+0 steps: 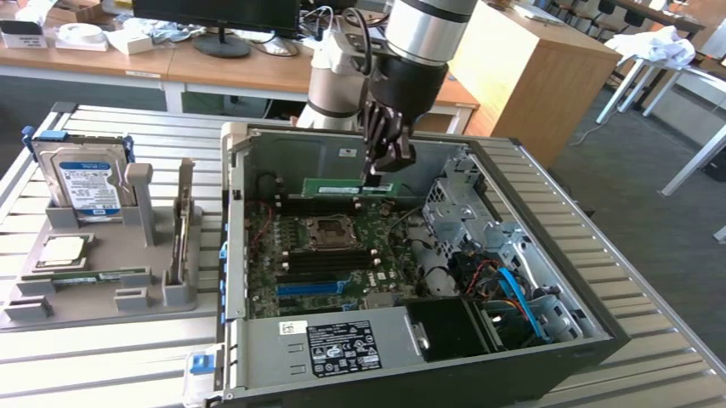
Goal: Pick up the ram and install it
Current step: 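Pick up the ram and move it above insertion slot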
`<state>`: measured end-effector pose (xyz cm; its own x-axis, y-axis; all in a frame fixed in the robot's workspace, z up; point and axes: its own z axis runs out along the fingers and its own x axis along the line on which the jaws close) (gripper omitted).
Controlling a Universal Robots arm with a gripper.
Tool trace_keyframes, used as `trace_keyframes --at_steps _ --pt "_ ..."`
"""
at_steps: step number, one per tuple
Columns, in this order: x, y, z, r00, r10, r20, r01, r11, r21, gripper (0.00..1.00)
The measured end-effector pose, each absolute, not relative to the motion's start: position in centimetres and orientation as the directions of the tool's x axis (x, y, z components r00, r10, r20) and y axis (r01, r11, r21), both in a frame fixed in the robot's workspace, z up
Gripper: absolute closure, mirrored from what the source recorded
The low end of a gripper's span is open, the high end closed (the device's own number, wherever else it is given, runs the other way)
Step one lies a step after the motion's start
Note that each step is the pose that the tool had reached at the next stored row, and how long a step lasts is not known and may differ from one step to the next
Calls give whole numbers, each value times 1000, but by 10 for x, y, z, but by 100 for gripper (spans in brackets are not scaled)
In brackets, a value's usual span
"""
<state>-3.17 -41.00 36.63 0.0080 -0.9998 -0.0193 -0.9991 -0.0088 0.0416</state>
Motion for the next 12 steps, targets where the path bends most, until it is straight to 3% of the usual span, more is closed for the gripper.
trace_keyframes --at_steps 12 --pt "-32 -410 358 8 -1000 -20 -999 -9 42 89"
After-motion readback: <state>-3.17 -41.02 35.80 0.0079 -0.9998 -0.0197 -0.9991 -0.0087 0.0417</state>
